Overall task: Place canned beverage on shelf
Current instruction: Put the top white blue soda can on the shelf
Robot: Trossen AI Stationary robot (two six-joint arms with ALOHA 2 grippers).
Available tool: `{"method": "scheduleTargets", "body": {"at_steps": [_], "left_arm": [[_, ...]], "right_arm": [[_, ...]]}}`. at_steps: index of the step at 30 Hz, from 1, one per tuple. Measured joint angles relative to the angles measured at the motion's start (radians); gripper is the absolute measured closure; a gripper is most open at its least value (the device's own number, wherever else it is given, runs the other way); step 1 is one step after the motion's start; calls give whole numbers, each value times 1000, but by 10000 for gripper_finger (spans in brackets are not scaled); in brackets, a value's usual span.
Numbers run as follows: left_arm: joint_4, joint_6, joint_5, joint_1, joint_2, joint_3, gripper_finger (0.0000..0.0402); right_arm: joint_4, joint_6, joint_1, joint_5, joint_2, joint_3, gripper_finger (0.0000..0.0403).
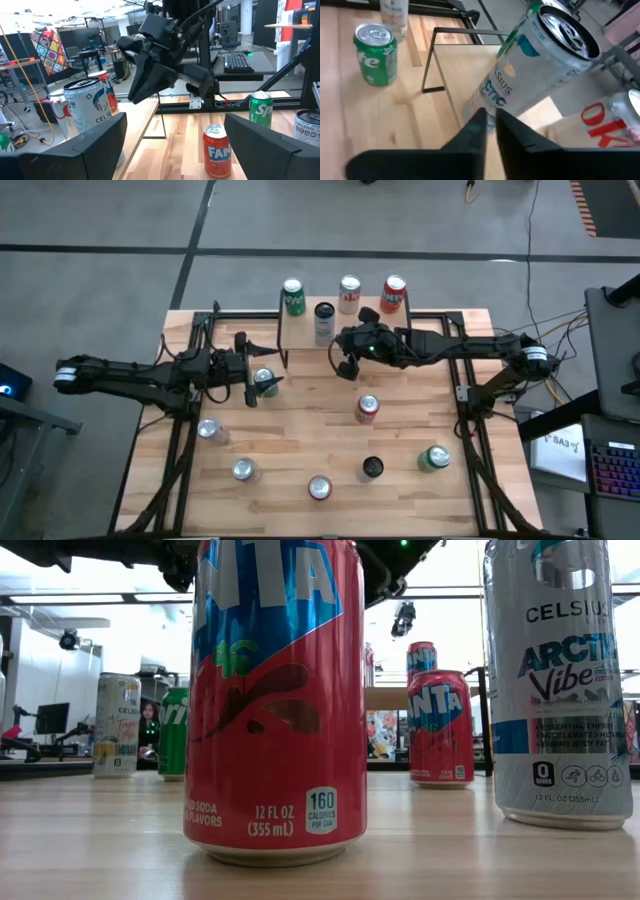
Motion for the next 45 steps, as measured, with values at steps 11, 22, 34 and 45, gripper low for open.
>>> {"method": "scheduleTargets", "body": {"at_steps": [11, 22, 34, 45], "left_arm": [[0, 0, 0, 2, 0, 0, 81], [0, 0, -1, 2, 21, 0, 81], [39, 10, -2, 2, 51, -1, 81], [48, 11, -2, 2, 67, -1, 81]], "right_arm": [[90, -56, -38, 0, 48, -4, 390], [146, -55, -70, -8, 52, -5, 391], [157, 19, -78, -149, 54, -27, 391], [252, -3, -97, -131, 54, -47, 391]]}}
